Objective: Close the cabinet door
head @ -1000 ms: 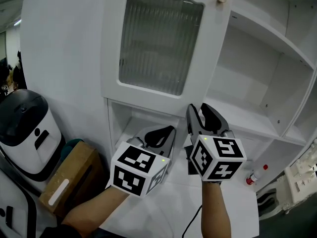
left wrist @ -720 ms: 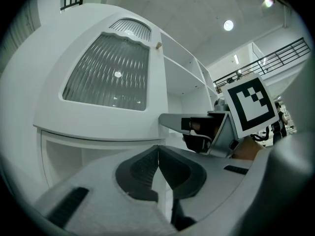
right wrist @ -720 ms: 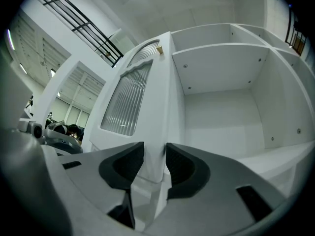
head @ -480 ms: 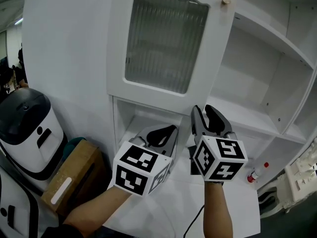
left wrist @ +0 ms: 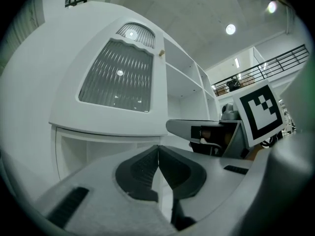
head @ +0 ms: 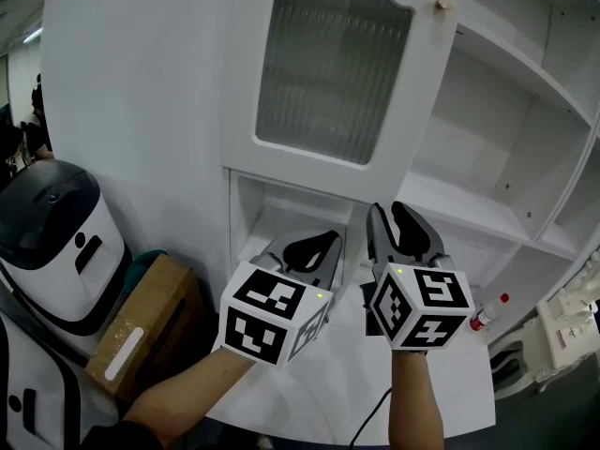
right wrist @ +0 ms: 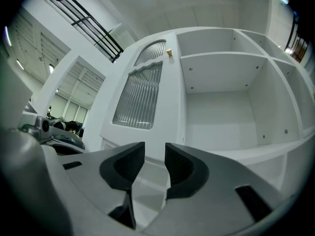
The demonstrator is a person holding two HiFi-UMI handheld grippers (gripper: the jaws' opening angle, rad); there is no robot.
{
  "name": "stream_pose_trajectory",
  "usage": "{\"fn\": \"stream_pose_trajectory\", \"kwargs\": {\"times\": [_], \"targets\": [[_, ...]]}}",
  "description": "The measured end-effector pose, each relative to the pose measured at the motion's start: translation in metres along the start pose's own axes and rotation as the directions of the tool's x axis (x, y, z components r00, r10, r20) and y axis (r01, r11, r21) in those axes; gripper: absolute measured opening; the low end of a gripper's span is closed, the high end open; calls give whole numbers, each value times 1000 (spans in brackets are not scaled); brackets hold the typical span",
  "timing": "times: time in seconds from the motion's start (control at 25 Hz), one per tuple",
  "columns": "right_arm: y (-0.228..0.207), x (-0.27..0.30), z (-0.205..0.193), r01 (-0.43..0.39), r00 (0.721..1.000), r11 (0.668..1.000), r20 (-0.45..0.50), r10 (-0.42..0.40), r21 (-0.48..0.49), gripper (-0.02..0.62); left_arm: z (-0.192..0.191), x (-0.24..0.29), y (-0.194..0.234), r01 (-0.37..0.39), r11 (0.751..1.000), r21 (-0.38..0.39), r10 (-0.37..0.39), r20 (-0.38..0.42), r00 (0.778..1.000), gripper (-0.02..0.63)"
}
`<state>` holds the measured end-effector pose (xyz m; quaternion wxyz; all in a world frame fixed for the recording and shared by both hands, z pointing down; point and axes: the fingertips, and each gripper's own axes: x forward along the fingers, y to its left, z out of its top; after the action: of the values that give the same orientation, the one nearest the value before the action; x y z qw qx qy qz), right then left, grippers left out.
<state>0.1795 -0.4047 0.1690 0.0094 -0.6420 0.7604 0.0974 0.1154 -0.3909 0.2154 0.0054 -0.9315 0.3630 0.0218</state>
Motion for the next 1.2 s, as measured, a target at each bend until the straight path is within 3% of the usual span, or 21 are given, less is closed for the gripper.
{"fn": "stream_pose_trajectory", "kwargs": {"times": [0.48,1.2], "targets": [[54,-29,-21,21,997,1000,-68,-22,-12,83,-6,-41,6,12,1000,-8,-12,-6,1000,14],[123,-66,-18,20,998,1000,-65,-20,-10,31,-9,-96,13,1,999,41,1,-29,1000,13]]}}
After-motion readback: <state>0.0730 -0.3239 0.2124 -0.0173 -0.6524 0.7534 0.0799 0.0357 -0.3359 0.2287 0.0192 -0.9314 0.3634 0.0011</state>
